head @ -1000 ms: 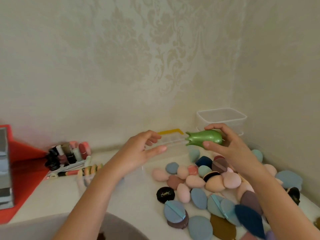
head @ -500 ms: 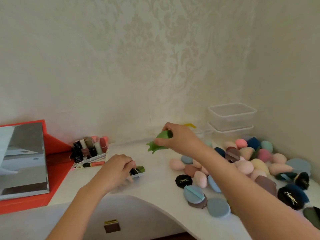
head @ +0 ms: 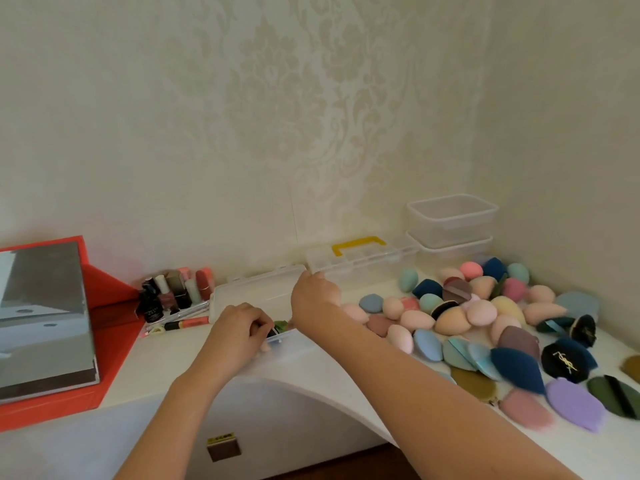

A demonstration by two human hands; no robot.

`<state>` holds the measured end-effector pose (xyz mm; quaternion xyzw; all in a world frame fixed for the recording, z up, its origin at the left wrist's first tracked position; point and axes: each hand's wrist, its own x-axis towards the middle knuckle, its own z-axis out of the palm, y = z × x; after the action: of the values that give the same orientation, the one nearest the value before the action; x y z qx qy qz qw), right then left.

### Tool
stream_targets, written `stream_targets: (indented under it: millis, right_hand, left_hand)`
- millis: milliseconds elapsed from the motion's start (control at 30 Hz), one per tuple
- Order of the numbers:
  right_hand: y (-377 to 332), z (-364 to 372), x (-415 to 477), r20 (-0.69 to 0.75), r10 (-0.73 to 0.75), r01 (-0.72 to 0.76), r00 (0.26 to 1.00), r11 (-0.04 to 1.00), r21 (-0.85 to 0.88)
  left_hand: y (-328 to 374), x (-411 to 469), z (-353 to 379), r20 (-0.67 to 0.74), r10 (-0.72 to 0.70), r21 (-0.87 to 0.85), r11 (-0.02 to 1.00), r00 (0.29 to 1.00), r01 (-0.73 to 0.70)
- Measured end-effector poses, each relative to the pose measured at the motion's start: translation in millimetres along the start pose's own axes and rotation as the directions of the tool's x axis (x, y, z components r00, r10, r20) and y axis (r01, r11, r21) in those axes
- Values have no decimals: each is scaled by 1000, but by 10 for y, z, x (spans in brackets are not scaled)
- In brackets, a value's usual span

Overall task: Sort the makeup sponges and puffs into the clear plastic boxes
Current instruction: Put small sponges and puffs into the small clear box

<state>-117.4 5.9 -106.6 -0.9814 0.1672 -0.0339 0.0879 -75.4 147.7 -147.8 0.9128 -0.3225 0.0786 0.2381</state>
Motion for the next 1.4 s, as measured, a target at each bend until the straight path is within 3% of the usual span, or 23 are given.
stream_targets:
  millis: [133,300,533,667,833,933,1067,1133,1267,1400]
  right_hand:
    - [-40,78,-5,170,-12,0,985,998,70]
    - [-2,1,-56,361,-237,193,902,969,155]
    - [-20,88,53,102,-169,159,980,982,99]
    - [47,-46,-47,137,-267,244,954,955,168]
    - [359,-147,-241,279,-355,309,892,931,195]
    - [578,-149,-309,217,-386,327,897,908,261]
    - [1072,-334,-331,-21,-212,203,977,898,391]
    - [1390,-440,-282,-86,-76,101,993,935,341]
    - [1898,-543,-243,-87,113,-87,990,962,260]
    - [2259,-621,-352,-88,171,-141,981,953,270]
  left_hand:
    - [6,-14,-1,-5,-16,-12,1000,1000,16]
    - [5,-32,-16,-19,-27,-57,998,999,26]
    - [20,-42,-30,3,-21,-95,995,1000,21]
    - [98,-58,-44,-35,-5,-132,991,999,0]
    - [282,-75,108,-123,88,-7,996,988,-89]
    - [370,-76,190,-120,150,29,989,981,-147]
    - [291,-50,221,-41,143,41,989,989,-141]
    - [259,-29,234,-8,150,62,987,989,-149]
    - [254,-56,282,-9,167,79,983,986,-166]
    - [294,-85,321,-127,255,158,959,959,-234]
